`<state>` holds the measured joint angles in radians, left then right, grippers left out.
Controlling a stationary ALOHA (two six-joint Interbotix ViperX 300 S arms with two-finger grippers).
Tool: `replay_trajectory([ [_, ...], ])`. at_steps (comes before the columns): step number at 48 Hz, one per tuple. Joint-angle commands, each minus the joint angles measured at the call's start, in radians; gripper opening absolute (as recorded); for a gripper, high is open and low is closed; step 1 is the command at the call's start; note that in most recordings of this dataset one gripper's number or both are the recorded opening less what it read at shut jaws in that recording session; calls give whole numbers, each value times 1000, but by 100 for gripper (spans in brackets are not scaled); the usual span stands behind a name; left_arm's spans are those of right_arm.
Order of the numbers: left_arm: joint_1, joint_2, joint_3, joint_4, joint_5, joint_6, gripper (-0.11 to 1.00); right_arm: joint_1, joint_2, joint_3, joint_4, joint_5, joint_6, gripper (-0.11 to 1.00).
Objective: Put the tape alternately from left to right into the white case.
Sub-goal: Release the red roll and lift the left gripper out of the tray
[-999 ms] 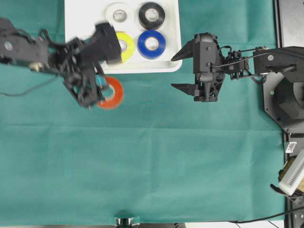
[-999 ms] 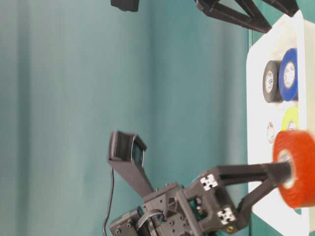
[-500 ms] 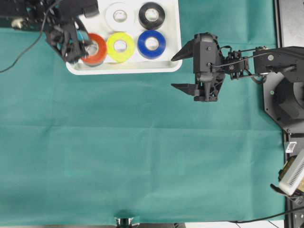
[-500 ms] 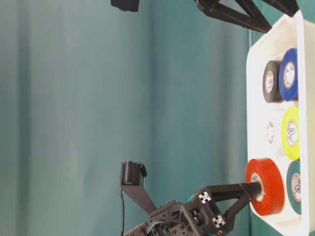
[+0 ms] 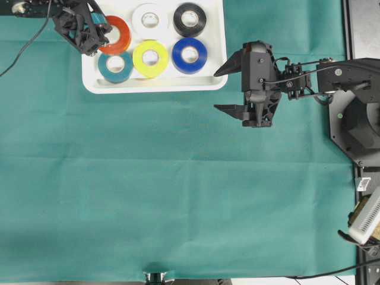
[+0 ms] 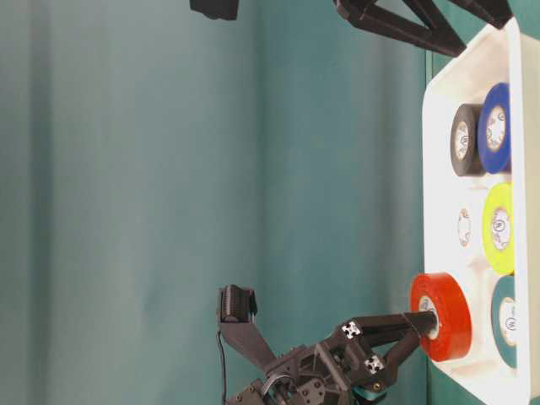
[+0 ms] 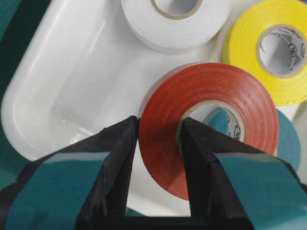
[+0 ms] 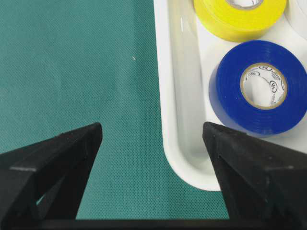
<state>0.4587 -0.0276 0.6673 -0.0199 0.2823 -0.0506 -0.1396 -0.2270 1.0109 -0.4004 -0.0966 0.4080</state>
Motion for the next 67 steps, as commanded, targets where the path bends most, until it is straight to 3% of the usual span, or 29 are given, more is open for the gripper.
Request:
replay_trajectory([
  [1, 3, -14, -12, 2, -11, 0, 27, 2, -8, -9, -2, -9, 2, 81],
  [22, 5, -14, -2, 2, -31, 51, 27, 2, -8, -8, -2, -9, 2, 81],
  [32, 5, -14, 2, 2, -32, 60, 84, 2, -8, -8, -2, -9, 2, 81],
  [36, 5, -14, 2, 2, -34, 60, 97, 2, -8, -9, -2, -9, 2, 81],
  [55, -14, -31, 3, 2, -34, 60, 97, 2, -8, -8, -2, -9, 2, 81],
  [67, -106, -60, 15, 0, -34, 58, 97, 3, -6, -8, -2, -9, 2, 81],
])
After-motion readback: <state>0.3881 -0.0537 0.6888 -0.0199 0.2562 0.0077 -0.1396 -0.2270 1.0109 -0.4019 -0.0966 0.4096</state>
